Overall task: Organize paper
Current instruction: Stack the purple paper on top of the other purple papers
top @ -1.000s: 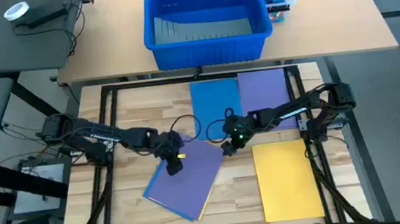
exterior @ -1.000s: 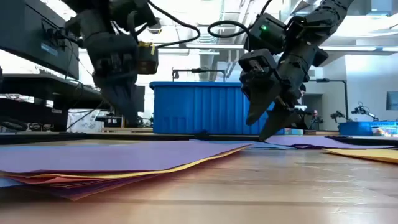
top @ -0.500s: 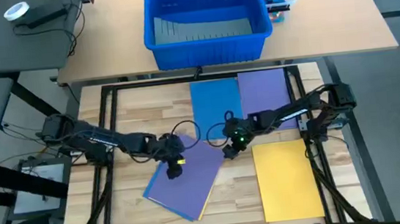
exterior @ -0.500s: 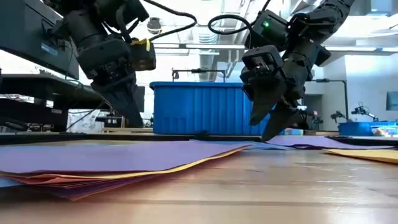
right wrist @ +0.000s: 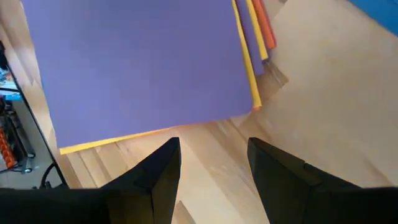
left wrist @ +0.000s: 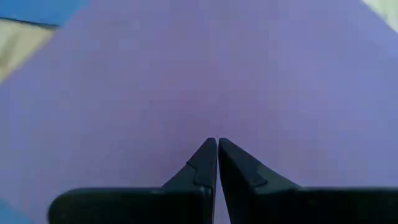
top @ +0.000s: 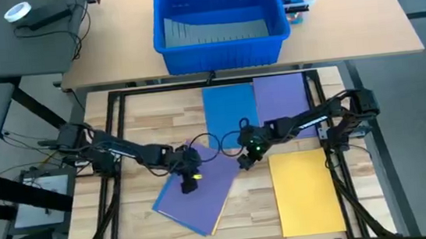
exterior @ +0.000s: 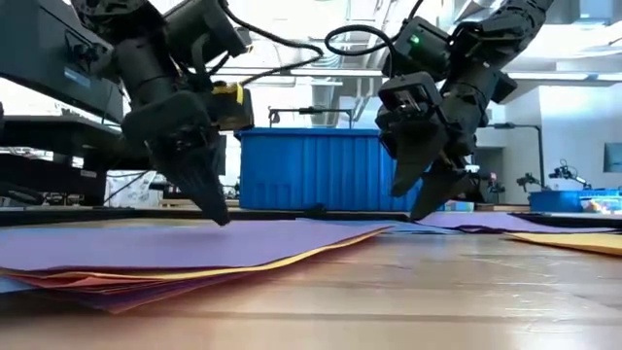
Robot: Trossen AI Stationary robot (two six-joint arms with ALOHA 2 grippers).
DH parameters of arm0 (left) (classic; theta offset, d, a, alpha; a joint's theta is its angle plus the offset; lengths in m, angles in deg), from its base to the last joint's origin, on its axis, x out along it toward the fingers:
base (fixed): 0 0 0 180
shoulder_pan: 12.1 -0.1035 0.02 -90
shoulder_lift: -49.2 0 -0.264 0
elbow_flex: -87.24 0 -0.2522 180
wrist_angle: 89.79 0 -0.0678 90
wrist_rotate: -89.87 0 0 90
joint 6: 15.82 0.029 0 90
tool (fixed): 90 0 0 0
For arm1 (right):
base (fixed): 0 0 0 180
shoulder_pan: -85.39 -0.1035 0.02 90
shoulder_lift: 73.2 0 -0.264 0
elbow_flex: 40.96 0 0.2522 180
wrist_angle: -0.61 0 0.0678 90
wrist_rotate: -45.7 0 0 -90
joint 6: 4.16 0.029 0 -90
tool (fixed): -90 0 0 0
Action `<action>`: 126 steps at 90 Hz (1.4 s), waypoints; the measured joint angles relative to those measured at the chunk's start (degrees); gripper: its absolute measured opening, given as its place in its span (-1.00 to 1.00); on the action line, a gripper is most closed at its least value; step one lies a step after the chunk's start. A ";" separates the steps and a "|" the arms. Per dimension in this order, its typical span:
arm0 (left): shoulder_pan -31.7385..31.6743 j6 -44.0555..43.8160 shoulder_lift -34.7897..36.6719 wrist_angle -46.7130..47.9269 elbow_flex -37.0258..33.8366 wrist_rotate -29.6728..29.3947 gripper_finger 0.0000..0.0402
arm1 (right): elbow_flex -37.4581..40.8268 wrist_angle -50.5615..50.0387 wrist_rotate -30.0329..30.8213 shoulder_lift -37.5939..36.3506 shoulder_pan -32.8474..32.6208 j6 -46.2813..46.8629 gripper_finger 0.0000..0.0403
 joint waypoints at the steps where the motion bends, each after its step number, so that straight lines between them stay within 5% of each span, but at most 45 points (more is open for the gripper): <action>1: 0.00 0.01 -0.20 -0.21 -0.01 0.12 -1.00 | 0.00 0.02 0.00 0.00 0.00 -0.01 -0.13; 35: 1.03 -0.40 -6.32 -18.64 0.07 9.72 -1.00 | -0.04 0.48 -0.07 -0.66 0.00 0.07 -0.13; 126: 0.98 0.01 -4.63 -13.16 0.06 8.19 -1.00 | 0.02 -2.80 7.85 -0.92 -6.83 5.44 -0.13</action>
